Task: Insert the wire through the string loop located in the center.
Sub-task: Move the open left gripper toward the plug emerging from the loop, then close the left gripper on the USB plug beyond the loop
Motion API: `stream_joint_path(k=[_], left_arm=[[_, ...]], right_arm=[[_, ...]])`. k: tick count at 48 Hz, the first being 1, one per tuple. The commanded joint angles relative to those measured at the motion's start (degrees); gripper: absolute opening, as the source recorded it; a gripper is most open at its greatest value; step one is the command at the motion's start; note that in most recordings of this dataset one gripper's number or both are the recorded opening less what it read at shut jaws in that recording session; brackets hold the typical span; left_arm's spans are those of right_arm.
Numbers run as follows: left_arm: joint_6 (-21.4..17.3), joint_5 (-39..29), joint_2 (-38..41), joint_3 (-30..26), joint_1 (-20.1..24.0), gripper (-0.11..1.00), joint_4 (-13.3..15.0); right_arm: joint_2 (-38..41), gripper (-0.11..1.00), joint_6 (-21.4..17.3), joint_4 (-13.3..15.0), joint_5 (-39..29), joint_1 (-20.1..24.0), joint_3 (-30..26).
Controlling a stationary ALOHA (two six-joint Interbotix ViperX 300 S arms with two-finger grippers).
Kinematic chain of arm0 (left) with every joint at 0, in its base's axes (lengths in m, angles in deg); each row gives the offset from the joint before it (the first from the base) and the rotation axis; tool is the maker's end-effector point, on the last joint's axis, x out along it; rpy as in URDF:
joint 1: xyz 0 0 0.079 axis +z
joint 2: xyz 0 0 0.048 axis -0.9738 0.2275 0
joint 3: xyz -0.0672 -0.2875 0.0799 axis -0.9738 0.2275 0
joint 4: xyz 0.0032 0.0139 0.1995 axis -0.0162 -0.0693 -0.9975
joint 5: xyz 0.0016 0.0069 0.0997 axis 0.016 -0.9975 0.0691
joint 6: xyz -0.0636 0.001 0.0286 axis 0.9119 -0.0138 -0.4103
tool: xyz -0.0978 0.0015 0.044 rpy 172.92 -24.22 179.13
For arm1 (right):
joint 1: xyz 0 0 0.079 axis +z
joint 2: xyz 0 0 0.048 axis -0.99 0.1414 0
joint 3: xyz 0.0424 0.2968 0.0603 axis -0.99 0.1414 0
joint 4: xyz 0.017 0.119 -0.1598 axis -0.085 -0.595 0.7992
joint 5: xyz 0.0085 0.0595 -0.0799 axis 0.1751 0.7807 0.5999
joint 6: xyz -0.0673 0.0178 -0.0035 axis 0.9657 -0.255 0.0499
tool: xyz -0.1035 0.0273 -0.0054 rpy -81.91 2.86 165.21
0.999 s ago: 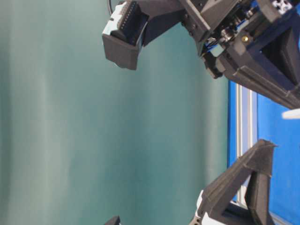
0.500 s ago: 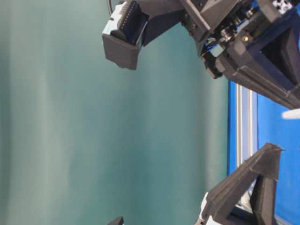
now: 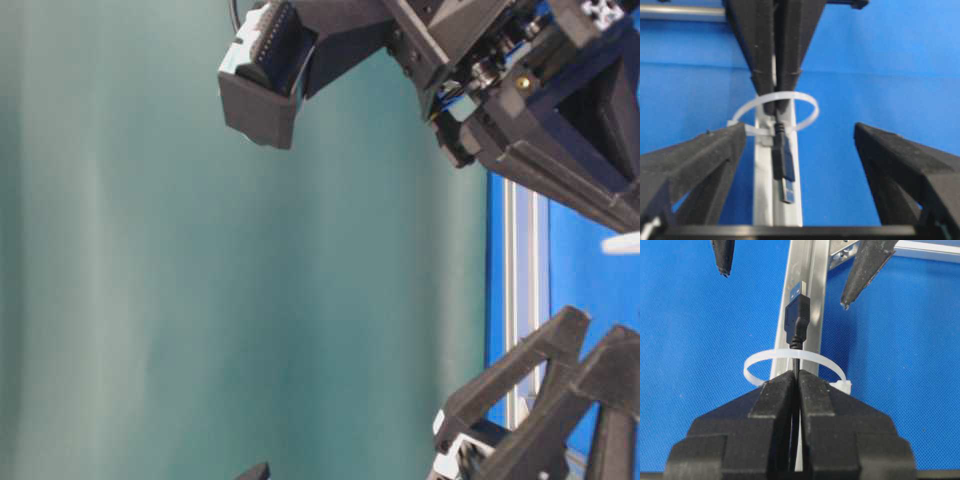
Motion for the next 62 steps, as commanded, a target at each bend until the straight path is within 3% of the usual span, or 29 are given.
stream_joint_path(k=[1, 30, 62], left_arm=[[0.0, 0.0, -1.6, -0.7, -0.1, 0.9, -0.2], [0.0, -2.1, 3.8, -3.4, 0.0, 0.89, -0.2], [0.0, -2.0, 4.0, -3.5, 0.1, 0.89, -0.2]], right_arm=[[-0.9, -0.02, 0.0, 0.1, 0.6, -0.1, -1.0], [-0.9, -0.02, 0.0, 0.1, 0.9, -0.1, -1.0], [-0.9, -0.02, 0.0, 0.1, 0.9, -0.1, -0.9]])
